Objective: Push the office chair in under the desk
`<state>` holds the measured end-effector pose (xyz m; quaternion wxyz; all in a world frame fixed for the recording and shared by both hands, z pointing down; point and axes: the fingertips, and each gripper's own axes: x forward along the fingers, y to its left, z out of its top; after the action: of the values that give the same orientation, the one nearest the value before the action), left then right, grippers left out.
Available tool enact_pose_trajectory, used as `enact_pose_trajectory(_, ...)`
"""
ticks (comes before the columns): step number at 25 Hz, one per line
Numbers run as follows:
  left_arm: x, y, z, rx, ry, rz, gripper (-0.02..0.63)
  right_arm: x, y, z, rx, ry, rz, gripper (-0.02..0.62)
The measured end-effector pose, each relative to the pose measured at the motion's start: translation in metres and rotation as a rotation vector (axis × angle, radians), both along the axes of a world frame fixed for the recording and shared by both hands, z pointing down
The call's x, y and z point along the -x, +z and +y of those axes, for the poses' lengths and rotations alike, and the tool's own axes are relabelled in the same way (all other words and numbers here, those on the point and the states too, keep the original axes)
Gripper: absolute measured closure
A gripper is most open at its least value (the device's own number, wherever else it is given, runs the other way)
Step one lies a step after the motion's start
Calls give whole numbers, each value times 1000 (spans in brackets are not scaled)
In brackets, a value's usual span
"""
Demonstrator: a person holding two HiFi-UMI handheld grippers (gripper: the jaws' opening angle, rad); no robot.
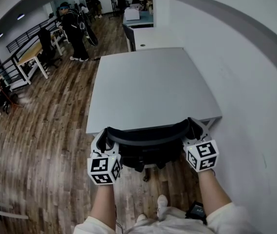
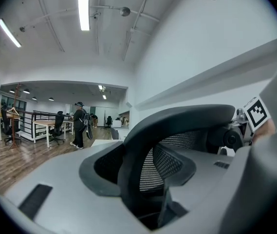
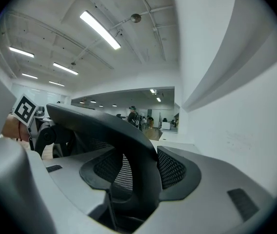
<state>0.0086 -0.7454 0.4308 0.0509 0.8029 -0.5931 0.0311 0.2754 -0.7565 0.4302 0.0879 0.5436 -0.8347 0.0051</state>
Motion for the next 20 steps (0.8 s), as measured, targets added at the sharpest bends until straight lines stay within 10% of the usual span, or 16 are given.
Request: enact_pose_trajectory(20, 6, 4, -53, 29, -30, -17, 413, 6, 3, -65, 2, -25, -6, 371)
